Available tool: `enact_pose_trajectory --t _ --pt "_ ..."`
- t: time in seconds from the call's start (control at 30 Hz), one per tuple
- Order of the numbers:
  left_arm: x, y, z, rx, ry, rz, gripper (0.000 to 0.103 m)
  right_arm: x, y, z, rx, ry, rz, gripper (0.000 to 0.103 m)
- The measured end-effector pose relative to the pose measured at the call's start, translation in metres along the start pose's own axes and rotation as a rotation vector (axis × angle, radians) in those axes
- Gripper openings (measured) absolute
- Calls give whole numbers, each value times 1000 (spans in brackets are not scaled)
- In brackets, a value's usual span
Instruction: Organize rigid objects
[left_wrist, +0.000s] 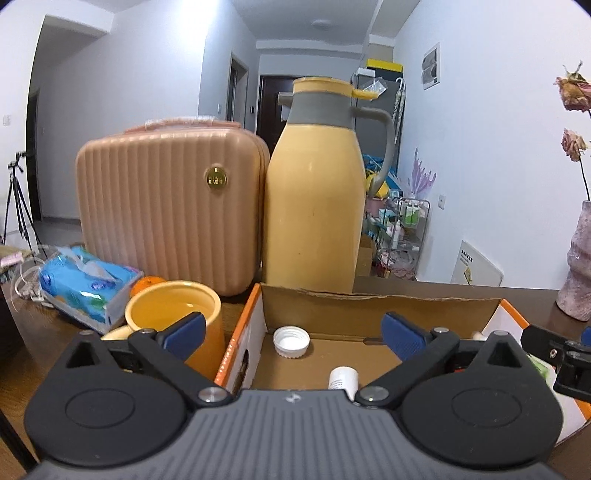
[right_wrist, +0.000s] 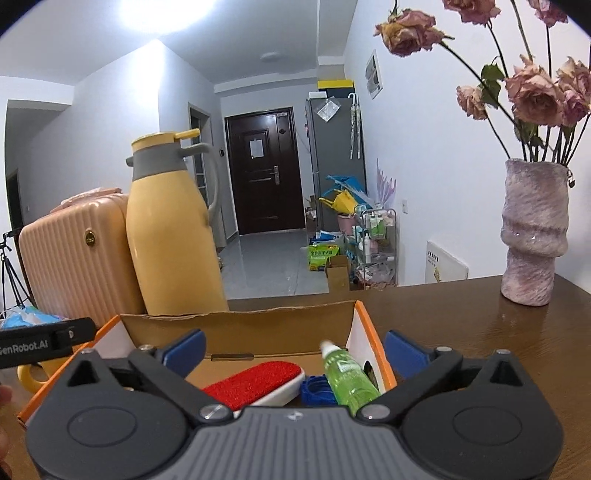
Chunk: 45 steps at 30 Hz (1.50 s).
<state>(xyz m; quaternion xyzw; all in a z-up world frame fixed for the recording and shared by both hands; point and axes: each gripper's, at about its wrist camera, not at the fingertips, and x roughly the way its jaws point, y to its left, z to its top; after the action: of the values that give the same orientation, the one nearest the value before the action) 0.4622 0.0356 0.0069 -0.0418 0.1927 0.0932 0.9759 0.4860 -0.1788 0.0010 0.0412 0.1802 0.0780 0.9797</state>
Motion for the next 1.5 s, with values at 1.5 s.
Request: enact_pose_trajectory --t 1.5 --pt "-297 74 -104 60 -86 -63 103 -324 9 -96 -89 -101 -4 103"
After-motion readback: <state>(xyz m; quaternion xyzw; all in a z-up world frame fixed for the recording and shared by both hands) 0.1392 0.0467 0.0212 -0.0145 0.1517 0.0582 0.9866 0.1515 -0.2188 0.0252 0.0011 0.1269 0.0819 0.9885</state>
